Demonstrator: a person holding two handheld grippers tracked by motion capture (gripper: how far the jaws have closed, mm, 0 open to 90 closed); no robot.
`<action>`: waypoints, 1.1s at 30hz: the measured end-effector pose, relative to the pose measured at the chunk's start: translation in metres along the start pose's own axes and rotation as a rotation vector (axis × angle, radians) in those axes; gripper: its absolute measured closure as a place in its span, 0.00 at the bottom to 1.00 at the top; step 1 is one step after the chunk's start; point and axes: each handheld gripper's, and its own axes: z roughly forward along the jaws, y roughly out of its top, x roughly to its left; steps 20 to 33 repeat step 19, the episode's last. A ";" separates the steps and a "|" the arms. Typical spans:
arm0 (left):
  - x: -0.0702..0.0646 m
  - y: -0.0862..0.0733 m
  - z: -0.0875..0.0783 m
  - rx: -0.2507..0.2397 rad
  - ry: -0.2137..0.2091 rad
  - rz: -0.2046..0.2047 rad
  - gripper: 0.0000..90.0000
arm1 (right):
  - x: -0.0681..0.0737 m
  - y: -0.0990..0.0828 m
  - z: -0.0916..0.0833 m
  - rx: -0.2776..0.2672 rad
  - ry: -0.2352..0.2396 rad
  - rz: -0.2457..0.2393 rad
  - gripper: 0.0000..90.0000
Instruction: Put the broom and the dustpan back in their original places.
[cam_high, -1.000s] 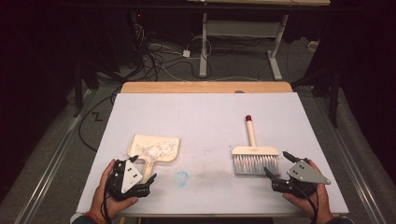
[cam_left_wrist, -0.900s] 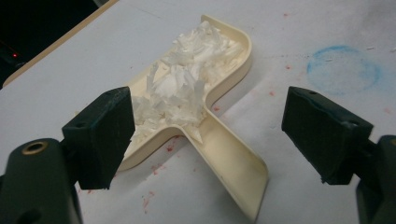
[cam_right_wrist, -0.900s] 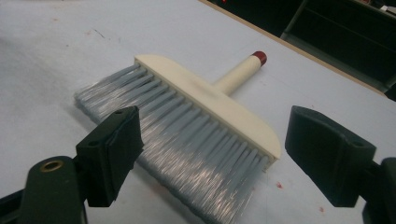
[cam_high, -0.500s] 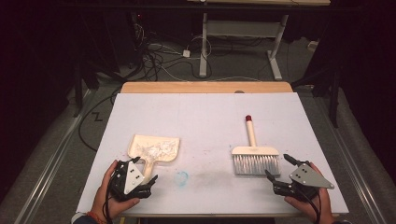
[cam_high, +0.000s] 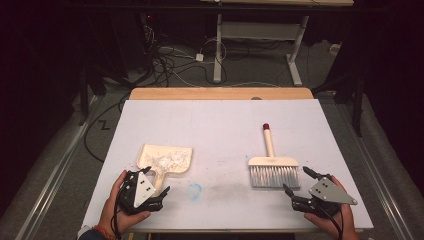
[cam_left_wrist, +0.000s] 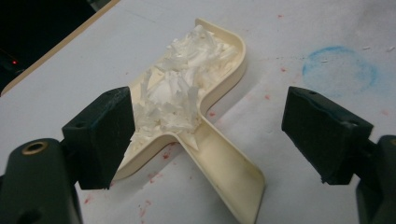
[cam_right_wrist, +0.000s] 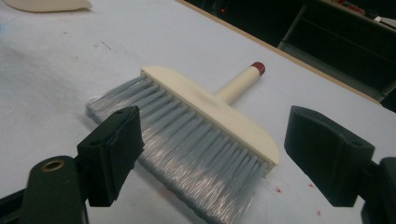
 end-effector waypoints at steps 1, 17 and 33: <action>0.000 0.000 0.000 0.000 0.001 0.002 0.18 | 0.000 0.000 0.000 -0.001 0.001 0.002 0.22; 0.001 0.002 0.004 0.005 -0.007 -0.007 0.18 | -0.001 0.001 -0.001 -0.016 -0.012 0.004 0.22; 0.001 0.002 0.004 0.003 -0.003 -0.009 0.18 | -0.001 0.001 -0.001 -0.014 -0.014 -0.001 0.22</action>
